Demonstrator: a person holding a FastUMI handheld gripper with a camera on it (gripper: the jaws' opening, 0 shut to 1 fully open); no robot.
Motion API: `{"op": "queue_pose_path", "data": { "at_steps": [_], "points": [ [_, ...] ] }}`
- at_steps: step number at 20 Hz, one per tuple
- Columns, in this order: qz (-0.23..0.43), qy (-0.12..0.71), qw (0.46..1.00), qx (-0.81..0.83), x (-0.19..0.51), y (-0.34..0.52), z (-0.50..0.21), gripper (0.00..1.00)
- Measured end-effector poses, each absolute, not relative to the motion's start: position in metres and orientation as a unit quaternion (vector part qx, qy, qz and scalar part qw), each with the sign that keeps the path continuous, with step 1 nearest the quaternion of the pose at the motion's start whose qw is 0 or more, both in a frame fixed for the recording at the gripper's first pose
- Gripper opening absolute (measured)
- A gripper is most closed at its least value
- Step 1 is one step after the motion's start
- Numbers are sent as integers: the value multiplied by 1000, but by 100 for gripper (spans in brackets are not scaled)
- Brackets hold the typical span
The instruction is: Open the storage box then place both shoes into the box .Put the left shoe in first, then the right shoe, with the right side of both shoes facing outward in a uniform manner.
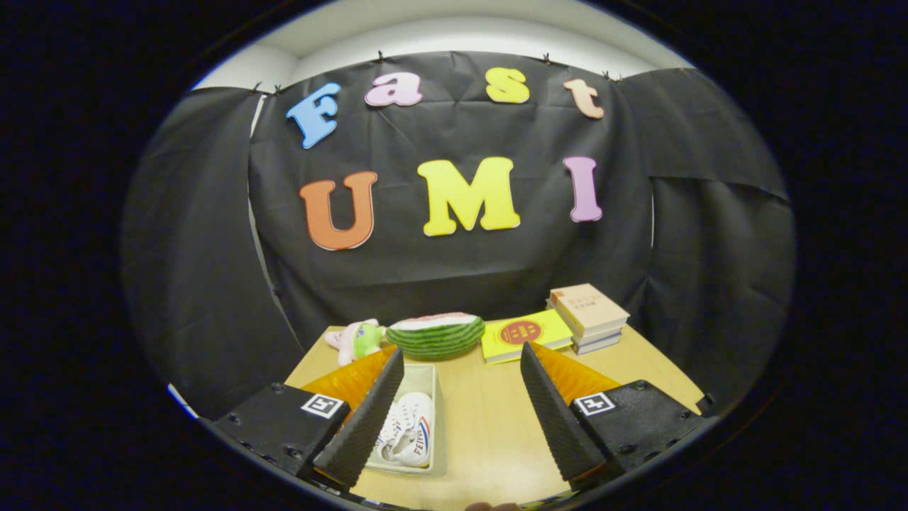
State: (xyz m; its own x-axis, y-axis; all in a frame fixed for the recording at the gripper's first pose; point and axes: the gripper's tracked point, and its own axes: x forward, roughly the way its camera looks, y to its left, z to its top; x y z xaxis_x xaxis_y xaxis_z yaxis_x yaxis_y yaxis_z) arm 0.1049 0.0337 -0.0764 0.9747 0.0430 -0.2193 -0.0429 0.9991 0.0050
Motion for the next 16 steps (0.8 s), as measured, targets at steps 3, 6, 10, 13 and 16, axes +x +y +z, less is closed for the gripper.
{"op": "queue_pose_path", "data": {
  "at_steps": [3,6,10,13,16],
  "points": [
    [15,54,998,-26,81,31,-53,100],
    [31,21,999,-21,52,39,-46,100],
    [54,-6,998,-10,20,48,-43,100],
    [61,-26,998,-12,2,52,-41,100],
    [53,-42,998,-19,-15,51,-41,100]
  ]
}}
